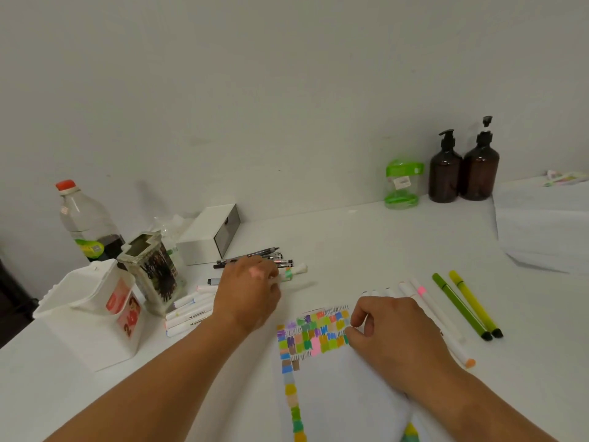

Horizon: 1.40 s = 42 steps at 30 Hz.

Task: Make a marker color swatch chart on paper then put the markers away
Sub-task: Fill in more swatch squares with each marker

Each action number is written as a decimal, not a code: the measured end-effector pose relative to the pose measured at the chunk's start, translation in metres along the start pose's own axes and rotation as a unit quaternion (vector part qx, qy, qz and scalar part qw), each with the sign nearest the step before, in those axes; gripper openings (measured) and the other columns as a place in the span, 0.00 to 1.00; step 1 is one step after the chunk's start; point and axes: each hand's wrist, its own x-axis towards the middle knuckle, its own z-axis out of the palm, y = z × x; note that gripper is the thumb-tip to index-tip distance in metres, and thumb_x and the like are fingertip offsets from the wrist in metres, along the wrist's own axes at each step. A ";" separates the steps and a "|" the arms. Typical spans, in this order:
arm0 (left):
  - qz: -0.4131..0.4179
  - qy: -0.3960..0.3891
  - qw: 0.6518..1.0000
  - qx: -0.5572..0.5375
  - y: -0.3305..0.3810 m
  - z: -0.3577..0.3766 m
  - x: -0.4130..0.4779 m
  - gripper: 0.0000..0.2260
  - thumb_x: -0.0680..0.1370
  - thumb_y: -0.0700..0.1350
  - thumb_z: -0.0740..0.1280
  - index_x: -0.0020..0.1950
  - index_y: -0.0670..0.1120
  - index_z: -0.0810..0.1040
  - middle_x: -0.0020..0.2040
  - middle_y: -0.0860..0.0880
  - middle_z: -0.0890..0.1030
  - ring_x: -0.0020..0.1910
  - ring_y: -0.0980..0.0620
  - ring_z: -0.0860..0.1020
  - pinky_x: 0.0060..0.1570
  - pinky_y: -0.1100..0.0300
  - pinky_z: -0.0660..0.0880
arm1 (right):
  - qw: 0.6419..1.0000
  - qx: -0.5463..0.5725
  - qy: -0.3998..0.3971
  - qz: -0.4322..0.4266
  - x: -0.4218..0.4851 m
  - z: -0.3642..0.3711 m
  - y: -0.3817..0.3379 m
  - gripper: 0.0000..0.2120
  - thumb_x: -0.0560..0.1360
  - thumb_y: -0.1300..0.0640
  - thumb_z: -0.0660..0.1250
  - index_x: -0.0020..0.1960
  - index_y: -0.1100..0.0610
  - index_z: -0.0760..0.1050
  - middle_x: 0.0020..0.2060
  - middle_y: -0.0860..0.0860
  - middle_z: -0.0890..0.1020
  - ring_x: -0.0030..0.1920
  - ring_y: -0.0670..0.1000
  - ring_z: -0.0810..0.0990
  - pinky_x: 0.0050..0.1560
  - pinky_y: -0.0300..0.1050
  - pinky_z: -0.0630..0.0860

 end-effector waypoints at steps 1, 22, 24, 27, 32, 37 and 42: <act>-0.033 0.007 0.997 -0.076 0.007 -0.008 -0.006 0.03 0.76 0.47 0.71 0.49 0.52 0.82 0.43 0.56 0.81 0.41 0.57 0.76 0.44 0.62 0.75 | 1.000 0.008 0.001 -0.004 0.000 0.000 -0.001 0.07 0.73 0.41 0.70 0.40 0.41 0.75 0.33 0.40 0.80 0.39 0.40 0.77 0.31 0.33 0.65; -0.233 -0.092 0.631 -0.734 0.014 -0.035 -0.087 0.08 0.68 0.39 0.77 0.45 0.45 0.83 0.46 0.39 0.84 0.44 0.41 0.84 0.43 0.56 0.81 | 0.929 0.360 -0.088 -0.027 -0.009 0.015 -0.018 0.07 0.73 0.56 0.78 0.46 0.44 0.84 0.38 0.47 0.85 0.36 0.47 0.80 0.35 0.42 0.78; -0.209 -0.086 0.739 -0.634 0.005 -0.038 -0.088 0.07 0.69 0.43 0.76 0.45 0.51 0.83 0.46 0.47 0.85 0.43 0.45 0.85 0.42 0.58 0.82 | 0.912 0.402 -0.081 -0.007 -0.007 0.012 -0.016 0.06 0.72 0.58 0.78 0.44 0.47 0.85 0.36 0.49 0.84 0.34 0.48 0.79 0.32 0.42 0.77; -0.115 -0.107 0.882 -0.445 -0.001 -0.039 -0.093 0.08 0.76 0.45 0.73 0.51 0.58 0.84 0.47 0.60 0.84 0.46 0.57 0.83 0.44 0.67 0.79 | 0.903 0.421 -0.079 0.004 -0.006 0.010 -0.015 0.06 0.73 0.60 0.77 0.44 0.49 0.85 0.32 0.49 0.84 0.32 0.48 0.78 0.30 0.39 0.76; 0.006 -0.159 0.917 -0.367 0.015 -0.042 -0.097 0.15 0.81 0.54 0.59 0.61 0.53 0.81 0.50 0.59 0.81 0.48 0.60 0.77 0.44 0.73 0.70 | 0.893 0.442 -0.081 -0.019 -0.011 0.008 -0.025 0.04 0.69 0.56 0.76 0.44 0.49 0.85 0.34 0.51 0.84 0.33 0.50 0.80 0.32 0.40 0.77; 0.033 -0.164 0.908 -0.383 0.023 -0.047 -0.097 0.15 0.82 0.56 0.54 0.54 0.51 0.78 0.42 0.56 0.79 0.42 0.56 0.76 0.39 0.67 0.70 | 0.867 0.481 -0.125 -0.040 -0.015 0.007 -0.031 0.06 0.69 0.53 0.76 0.45 0.50 0.84 0.33 0.52 0.83 0.34 0.49 0.81 0.32 0.42 0.78; 0.077 -0.132 0.901 -0.407 0.030 -0.049 -0.096 0.07 0.83 0.52 0.60 0.54 0.61 0.77 0.40 0.65 0.76 0.39 0.62 0.76 0.40 0.73 0.67 | 0.865 0.474 -0.152 -0.064 -0.019 0.010 -0.035 0.13 0.67 0.45 0.78 0.45 0.52 0.84 0.33 0.54 0.83 0.32 0.51 0.81 0.33 0.44 0.78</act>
